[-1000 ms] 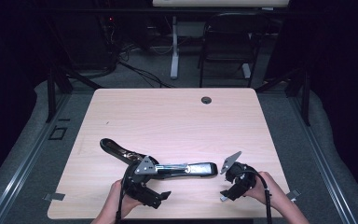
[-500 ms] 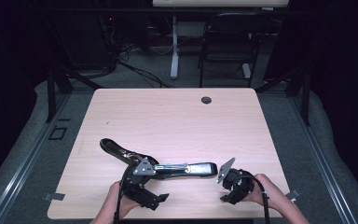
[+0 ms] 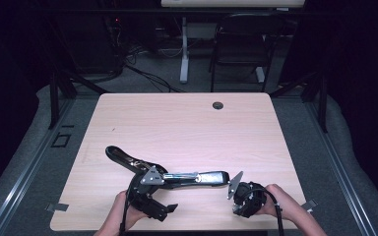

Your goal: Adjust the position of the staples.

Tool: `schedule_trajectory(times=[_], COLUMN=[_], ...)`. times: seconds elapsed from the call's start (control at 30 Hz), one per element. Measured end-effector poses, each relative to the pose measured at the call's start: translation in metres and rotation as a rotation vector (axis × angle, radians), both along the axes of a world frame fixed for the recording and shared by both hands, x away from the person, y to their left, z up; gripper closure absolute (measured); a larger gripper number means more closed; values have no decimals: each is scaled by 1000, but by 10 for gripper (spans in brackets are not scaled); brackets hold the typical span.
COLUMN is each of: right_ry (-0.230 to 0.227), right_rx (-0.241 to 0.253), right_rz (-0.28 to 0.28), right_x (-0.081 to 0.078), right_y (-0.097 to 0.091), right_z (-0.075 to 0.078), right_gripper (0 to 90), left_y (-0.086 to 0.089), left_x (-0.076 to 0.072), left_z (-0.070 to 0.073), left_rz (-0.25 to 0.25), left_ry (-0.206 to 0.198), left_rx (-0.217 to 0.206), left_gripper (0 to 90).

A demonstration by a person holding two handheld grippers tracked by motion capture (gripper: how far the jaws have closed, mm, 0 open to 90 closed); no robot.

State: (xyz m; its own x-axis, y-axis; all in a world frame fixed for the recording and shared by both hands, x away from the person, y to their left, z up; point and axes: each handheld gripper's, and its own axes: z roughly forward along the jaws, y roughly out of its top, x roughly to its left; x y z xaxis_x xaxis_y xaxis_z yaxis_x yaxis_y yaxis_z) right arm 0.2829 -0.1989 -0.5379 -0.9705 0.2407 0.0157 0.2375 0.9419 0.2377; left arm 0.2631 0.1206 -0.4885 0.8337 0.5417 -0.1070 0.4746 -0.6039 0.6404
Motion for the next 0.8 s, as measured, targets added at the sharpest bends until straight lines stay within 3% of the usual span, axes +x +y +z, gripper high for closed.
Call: schedule_trajectory(times=[0.2, 0.3, 0.4, 0.5, 0.53, 0.6, 0.8], right_ry=[-17, -22, -17, -15, -17, -19, -38], right_rx=[-1, -11, 4, 44, 75, 90, 64], right_rz=[5, 8, -26, -69, -98, -148, -305], right_x=[-1, -1, 1, 4, 4, 8, 21], right_y=[-1, -1, -3, -5, -6, -8, -15], right_z=[-2, -2, 1, 8, 9, 14, 13], right_gripper=[763, 778, 779, 779, 778, 778, 777], left_y=[0, 2, 2, 2, 2, 2, 1], left_x=[0, 1, 1, 0, 0, -1, -2], left_z=[0, 1, 1, 2, 2, 2, 2], left_rz=[8, 7, 9, 5, 4, 9, 8], left_ry=[-6, -2, -6, -6, -5, -14, -10], left_rx=[3, 1, -1, -2, -4, -9, -13], left_gripper=[0, 0, 1, 1, 1, 1, 1])
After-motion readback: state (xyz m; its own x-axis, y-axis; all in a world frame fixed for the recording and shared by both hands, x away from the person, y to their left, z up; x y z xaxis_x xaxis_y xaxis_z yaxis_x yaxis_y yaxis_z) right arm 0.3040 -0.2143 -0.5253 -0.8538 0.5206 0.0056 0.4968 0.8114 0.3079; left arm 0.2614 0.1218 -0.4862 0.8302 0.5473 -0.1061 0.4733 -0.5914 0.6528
